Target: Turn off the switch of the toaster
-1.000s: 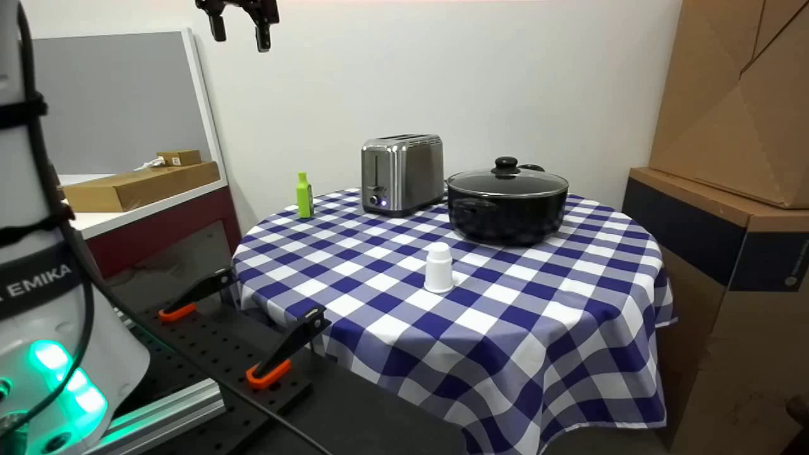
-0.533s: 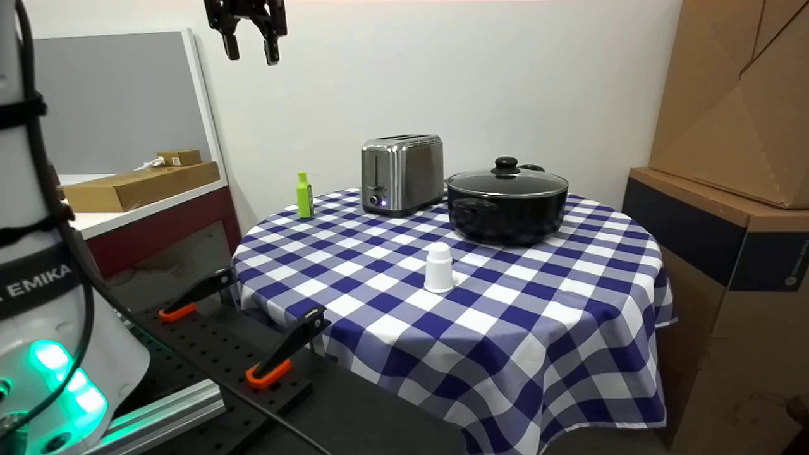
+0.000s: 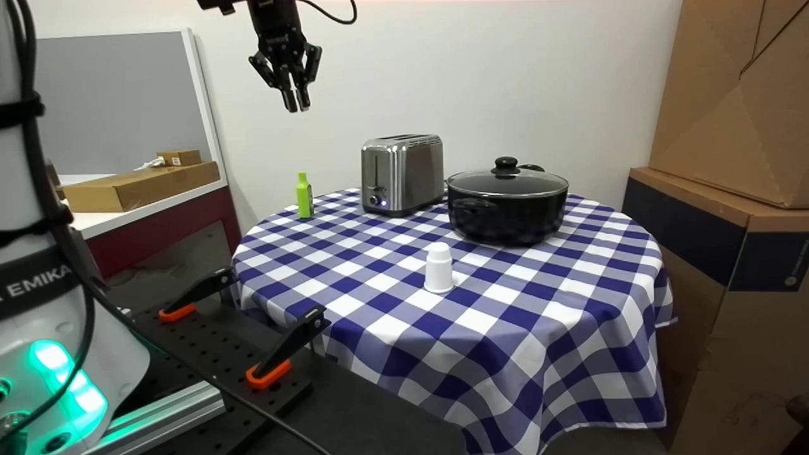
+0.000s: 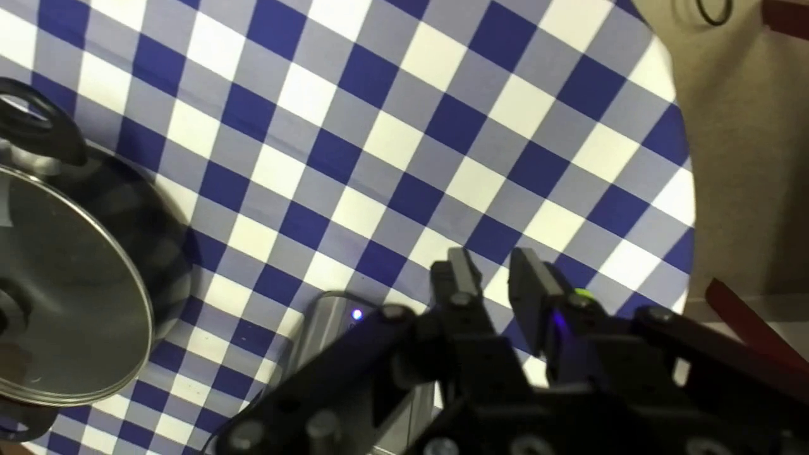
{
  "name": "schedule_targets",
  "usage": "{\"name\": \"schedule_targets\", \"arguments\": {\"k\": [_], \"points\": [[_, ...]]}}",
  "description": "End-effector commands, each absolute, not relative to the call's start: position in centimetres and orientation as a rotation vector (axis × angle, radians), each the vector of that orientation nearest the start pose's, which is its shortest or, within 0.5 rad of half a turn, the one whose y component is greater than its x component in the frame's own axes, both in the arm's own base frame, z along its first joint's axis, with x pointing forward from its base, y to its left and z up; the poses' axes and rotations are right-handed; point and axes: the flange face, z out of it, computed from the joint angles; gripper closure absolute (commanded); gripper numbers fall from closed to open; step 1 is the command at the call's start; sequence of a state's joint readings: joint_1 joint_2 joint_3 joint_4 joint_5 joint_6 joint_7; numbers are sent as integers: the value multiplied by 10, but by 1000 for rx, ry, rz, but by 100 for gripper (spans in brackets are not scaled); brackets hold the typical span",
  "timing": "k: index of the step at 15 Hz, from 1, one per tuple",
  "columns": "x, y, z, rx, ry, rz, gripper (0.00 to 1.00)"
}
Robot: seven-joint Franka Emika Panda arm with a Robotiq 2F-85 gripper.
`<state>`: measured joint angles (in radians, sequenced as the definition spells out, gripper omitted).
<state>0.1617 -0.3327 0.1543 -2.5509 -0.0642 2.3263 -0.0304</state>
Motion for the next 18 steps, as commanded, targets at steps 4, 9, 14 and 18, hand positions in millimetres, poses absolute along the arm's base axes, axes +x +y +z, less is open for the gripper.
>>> {"name": "schedule_targets", "arguments": {"k": [4, 9, 14, 18], "points": [[446, 137, 334, -3211, -879, -285, 99], [463, 131, 292, -3227, -926, -438, 100], [476, 125, 252, -3271, -1012, -523, 100], [492, 128, 219, -3293, -1066, -584, 100]]}}
